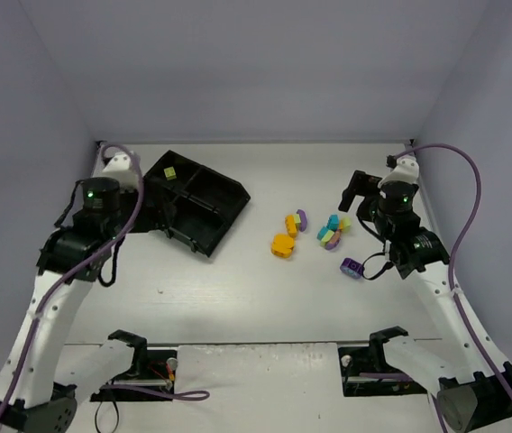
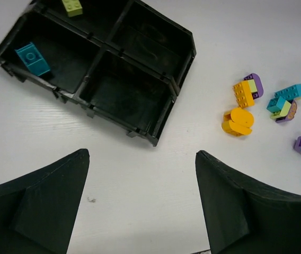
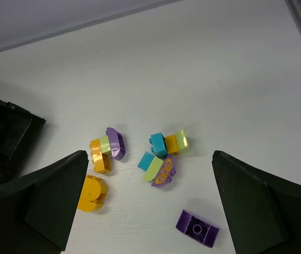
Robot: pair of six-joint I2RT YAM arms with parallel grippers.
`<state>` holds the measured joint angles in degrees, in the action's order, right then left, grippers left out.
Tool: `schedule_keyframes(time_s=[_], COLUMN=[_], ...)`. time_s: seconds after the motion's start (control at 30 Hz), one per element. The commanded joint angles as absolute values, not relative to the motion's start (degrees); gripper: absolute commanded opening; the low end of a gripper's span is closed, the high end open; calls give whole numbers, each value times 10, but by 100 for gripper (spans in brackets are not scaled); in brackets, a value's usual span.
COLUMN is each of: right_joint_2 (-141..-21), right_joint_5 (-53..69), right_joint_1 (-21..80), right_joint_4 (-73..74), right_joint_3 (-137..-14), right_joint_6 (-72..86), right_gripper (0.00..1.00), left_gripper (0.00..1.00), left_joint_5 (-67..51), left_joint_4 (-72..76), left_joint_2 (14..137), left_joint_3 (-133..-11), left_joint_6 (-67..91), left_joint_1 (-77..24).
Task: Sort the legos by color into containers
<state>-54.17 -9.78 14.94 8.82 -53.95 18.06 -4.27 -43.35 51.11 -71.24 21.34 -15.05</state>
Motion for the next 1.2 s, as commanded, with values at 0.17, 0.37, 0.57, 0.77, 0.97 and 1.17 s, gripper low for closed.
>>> schedule_keyframes(time_s=[0.17,0.37,0.57,0.77,0.97,1.17], right_joint_2=[-570,-566,-577,-578,-577,-566], right_joint_5=[-136,-120,-116,-111,-104,-98], right_joint_1=[149,149,149,148,148,148], right_joint_4=[107,113,118,120,122,125], right_joint_3=[-578,-559,-561,-557,-550,-542], right_joint_6=[229,254,259,260,258,254], right_gripper=[100,100,100,100,100,100], left_gripper=[75,81,82,82,82,82], left_joint_5=[-5,-5,20,26,34,76], left_joint_4=[-370,-301,-286,-281,-276,-273], left_joint_2=[670,846,982,1073,1130,1161], left_joint_3=[-780,-802,-869,-909,-939,-950], left_joint_6=[268,349,364,372,368,342], left_joint_1=[-328,-459,-526,-541,-544,-543])
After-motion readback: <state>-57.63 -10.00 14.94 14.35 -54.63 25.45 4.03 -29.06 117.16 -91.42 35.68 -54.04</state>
